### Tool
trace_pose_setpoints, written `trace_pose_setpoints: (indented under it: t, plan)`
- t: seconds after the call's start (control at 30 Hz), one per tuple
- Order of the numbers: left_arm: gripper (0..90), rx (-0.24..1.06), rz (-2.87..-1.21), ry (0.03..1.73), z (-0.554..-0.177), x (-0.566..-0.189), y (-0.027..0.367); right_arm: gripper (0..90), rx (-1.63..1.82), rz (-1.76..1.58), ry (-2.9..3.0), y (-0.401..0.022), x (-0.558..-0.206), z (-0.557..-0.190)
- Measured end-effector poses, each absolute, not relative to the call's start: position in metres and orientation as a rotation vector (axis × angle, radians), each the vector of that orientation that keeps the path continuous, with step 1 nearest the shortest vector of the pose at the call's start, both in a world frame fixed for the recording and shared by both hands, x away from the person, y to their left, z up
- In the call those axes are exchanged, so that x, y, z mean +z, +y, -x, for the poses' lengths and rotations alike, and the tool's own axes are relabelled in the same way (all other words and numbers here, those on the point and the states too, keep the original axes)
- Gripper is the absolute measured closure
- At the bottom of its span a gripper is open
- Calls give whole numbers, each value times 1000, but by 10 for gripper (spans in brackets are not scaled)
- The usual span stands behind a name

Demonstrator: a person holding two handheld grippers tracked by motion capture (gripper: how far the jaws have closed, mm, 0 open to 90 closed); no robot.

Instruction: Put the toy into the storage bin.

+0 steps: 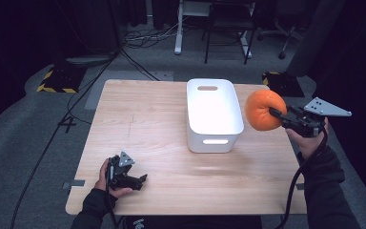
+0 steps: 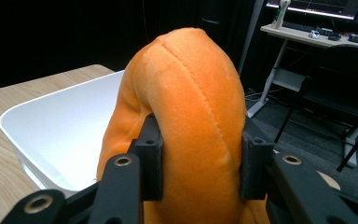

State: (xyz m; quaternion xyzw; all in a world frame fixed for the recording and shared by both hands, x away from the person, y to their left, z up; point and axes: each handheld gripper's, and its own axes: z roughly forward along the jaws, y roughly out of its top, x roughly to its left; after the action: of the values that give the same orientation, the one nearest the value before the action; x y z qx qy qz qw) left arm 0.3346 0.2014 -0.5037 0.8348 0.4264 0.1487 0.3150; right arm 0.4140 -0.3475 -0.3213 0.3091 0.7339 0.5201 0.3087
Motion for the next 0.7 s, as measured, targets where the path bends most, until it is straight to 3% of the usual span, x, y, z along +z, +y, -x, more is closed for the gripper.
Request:
trace_pose_setpoints:
  t: [0.7]
  plan:
    - [6, 394, -2198, 1123, -335, -504, 201, 606, 1405, -759, 1940, -326, -304, -415]
